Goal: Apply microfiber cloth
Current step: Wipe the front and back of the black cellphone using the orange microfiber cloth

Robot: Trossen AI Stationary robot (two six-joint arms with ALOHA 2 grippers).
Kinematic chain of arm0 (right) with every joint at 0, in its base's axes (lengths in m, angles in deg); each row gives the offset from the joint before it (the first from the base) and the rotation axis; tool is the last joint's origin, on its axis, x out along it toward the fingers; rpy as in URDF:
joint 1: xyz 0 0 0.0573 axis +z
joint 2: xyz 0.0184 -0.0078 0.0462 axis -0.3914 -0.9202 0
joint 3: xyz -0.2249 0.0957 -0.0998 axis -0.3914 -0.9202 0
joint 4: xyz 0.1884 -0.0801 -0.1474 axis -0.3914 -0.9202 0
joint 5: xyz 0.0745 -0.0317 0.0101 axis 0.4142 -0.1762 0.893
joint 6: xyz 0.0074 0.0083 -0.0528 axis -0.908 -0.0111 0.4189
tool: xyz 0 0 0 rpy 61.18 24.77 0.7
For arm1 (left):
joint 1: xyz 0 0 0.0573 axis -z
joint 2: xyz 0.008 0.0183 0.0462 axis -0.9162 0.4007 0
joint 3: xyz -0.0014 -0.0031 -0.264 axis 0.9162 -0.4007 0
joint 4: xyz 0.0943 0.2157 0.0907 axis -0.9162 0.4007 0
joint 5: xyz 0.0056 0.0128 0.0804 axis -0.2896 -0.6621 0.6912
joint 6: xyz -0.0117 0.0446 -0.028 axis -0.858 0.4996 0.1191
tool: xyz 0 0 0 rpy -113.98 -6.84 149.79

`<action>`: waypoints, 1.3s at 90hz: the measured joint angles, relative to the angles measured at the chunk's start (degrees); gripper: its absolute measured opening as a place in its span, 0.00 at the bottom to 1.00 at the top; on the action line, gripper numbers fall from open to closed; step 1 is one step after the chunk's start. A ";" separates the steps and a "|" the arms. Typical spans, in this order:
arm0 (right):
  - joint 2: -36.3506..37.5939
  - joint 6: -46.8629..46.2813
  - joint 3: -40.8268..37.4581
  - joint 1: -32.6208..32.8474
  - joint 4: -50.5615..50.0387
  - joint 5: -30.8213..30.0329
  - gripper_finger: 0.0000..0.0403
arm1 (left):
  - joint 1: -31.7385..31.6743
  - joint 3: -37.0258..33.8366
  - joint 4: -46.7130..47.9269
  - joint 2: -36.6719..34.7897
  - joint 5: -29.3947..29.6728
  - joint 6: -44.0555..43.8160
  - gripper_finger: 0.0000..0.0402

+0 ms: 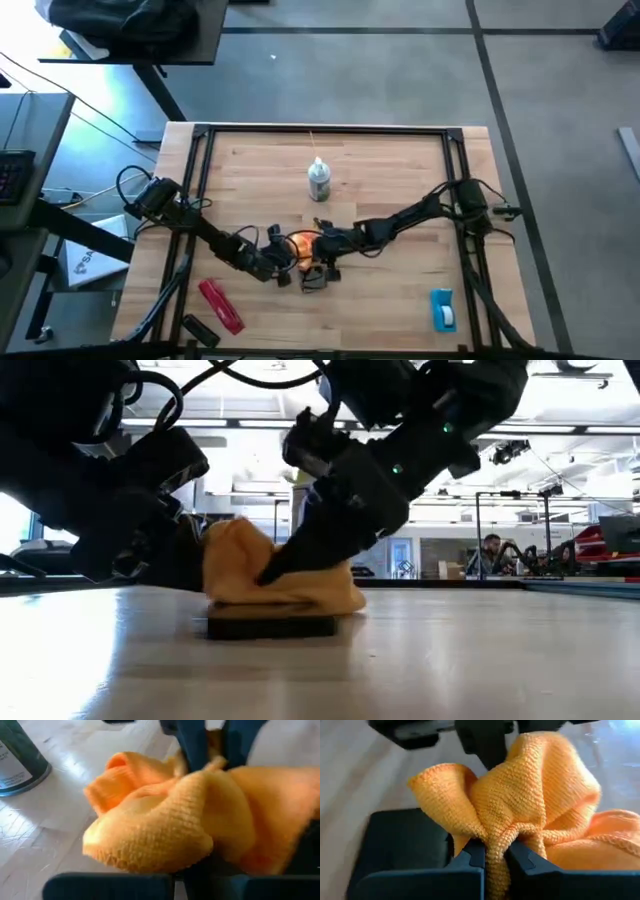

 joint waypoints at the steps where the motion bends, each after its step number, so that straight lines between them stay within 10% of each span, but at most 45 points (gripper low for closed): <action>1: 0.03 -0.38 0.00 0.31 0.01 0.06 0.01 | 0.00 0.00 0.07 0.00 -0.05 -0.02 0.00; 41: 1.76 -12.66 -0.35 10.81 1.59 -2.15 0.01 | -0.26 -0.07 1.02 0.04 1.28 -0.29 0.00; 64: 3.47 -8.82 -0.22 7.75 3.33 -30.08 0.01 | -0.79 -0.07 0.93 0.04 1.31 -0.46 0.00; 117: -2.06 -14.16 -0.15 9.99 7.36 -21.71 0.01 | -1.25 -0.04 1.22 0.07 2.24 -0.87 0.00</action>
